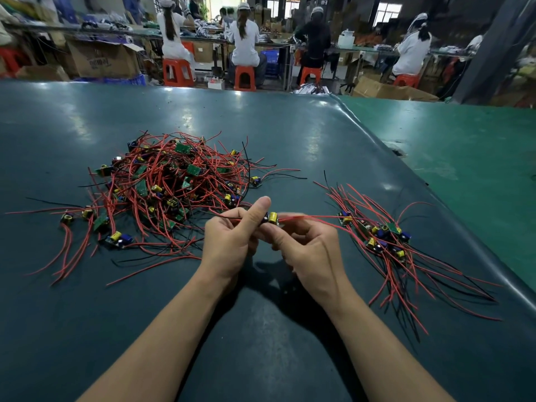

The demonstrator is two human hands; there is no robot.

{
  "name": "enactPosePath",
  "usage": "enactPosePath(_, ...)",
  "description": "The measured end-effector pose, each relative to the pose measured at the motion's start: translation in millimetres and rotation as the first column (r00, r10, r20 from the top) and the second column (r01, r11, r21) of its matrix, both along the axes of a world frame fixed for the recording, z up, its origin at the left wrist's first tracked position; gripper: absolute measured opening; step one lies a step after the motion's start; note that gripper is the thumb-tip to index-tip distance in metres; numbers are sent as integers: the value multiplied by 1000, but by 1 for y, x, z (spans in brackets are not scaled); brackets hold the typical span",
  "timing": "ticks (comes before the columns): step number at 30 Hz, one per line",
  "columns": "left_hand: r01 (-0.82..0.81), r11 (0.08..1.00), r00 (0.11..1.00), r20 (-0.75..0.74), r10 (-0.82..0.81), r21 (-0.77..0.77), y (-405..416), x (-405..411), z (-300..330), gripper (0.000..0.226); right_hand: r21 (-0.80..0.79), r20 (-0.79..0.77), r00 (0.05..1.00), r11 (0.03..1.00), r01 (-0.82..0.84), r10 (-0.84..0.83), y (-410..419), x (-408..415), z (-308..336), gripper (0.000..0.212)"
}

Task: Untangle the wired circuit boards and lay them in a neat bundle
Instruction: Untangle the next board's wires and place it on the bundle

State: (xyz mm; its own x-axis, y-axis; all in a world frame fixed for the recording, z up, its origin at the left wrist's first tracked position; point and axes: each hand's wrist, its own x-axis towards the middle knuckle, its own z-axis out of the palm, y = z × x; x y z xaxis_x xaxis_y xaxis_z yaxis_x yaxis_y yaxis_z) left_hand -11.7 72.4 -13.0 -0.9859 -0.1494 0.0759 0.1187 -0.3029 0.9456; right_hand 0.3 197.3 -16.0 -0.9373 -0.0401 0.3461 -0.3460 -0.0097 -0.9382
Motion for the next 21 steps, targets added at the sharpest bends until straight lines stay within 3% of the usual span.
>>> enactPosePath(2,1,1000,1000,-12,-1,2,0,0,0,39,-77,55,996,995,-59,63,3,-1,0,31)
enactPosePath(4,-2,1000,1000,-11,2,2,0,0,1,44,-22,14,999,998,-51,51,2,1,2,19)
enactPosePath(6,10,1000,1000,9,-10,-4,-1,0,2,48,-24,-8,1000,999,22,-22,-2,2,2,10)
enactPosePath(8,12,1000,999,39,-12,6,-1,1,3,54,-120,10,980,972,200,-200,-3,0,2,14)
enactPosePath(11,-49,998,998,36,47,43,-1,-1,4,46,-428,206,883,773,469,-422,9,-10,3,27)
enactPosePath(14,-207,951,978,-84,192,-230,-4,-3,-3,40,-609,440,834,572,549,-332,20,-15,1,39)
enactPosePath(15,-279,883,959,-145,242,-376,-6,-3,-6,37,-625,471,833,557,547,-290,21,-15,-1,42)
enactPosePath(17,-403,661,915,-264,305,-633,-13,-4,-13,26,-620,471,851,599,507,-232,21,-16,-3,43)
enactPosePath(19,-458,419,886,-370,278,-784,-19,-4,-15,11,-551,428,875,702,451,-226,16,-15,-4,40)
enactPosePath(21,-455,239,877,-385,289,-858,-27,-7,-16,21,-442,370,895,801,405,-248,12,-15,-5,38)
